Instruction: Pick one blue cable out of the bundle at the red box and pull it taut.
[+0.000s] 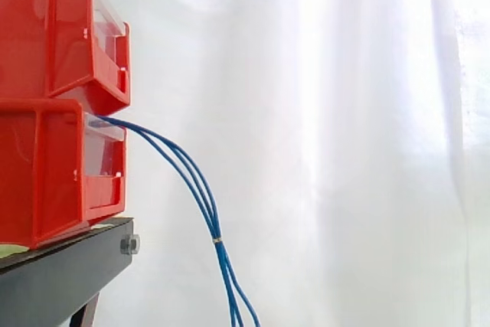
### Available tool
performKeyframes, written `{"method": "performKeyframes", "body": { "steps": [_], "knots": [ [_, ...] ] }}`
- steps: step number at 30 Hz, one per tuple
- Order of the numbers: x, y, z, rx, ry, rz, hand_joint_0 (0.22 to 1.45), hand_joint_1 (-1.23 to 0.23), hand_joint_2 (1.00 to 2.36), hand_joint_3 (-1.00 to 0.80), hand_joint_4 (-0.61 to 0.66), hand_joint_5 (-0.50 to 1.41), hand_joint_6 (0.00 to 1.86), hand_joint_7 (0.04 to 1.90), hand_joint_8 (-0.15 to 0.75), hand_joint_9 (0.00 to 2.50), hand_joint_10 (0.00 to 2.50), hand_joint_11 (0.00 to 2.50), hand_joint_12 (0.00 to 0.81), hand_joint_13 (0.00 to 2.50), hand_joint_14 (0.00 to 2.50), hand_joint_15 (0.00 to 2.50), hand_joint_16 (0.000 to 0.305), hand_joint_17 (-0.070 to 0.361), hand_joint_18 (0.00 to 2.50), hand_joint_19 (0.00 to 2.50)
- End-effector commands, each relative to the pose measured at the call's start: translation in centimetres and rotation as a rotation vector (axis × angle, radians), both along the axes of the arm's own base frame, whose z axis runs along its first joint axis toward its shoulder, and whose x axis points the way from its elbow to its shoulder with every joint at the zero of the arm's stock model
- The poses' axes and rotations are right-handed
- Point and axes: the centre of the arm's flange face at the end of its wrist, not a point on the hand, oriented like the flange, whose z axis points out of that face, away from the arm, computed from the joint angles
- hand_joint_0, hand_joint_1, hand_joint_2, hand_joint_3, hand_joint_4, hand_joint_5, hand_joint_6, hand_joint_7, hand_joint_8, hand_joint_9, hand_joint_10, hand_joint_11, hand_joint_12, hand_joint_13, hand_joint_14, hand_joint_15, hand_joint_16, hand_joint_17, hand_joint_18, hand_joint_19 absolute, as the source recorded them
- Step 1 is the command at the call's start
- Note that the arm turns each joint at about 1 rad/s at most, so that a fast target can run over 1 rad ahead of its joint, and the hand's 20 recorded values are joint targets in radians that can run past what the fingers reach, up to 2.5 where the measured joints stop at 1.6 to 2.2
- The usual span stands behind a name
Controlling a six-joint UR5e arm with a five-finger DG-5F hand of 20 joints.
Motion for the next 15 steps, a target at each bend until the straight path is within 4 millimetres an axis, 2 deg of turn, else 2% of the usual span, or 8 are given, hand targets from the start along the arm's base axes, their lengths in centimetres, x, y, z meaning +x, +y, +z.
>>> {"method": "performKeyframes", "body": {
  "steps": [1, 3, 7, 15],
  "knots": [
    [-0.1, 0.4, -0.7, -0.026, 0.016, 0.004, 0.51, -0.58, 1.00, -0.50, 0.31, -0.22, 0.50, 0.67, 0.332, 0.40, 0.00, 0.03, 0.379, 0.32, 0.00, 0.13, 0.055, 0.123, 0.30, 0.17],
    [0.4, 0.6, -1.5, -0.057, 0.017, -0.003, 0.51, -0.58, 1.00, -0.50, 0.31, -0.22, 0.50, 0.67, 0.333, 0.40, 0.00, 0.04, 0.379, 0.32, 0.00, 0.13, 0.055, 0.123, 0.30, 0.17],
    [1.0, 0.8, -2.0, -0.074, 0.001, -0.001, 0.51, -0.58, 1.00, -0.50, 0.31, -0.22, 0.50, 0.67, 0.335, 0.40, 0.00, 0.04, 0.379, 0.31, 0.00, 0.12, 0.055, 0.124, 0.30, 0.17],
    [1.8, 1.4, -1.5, -0.092, -0.050, 0.003, 0.51, -0.58, 1.00, -0.50, 0.32, -0.21, 0.50, 0.68, 0.335, 0.40, 0.00, 0.05, 0.382, 0.31, 0.00, 0.13, 0.055, 0.124, 0.30, 0.16]
  ]
}}
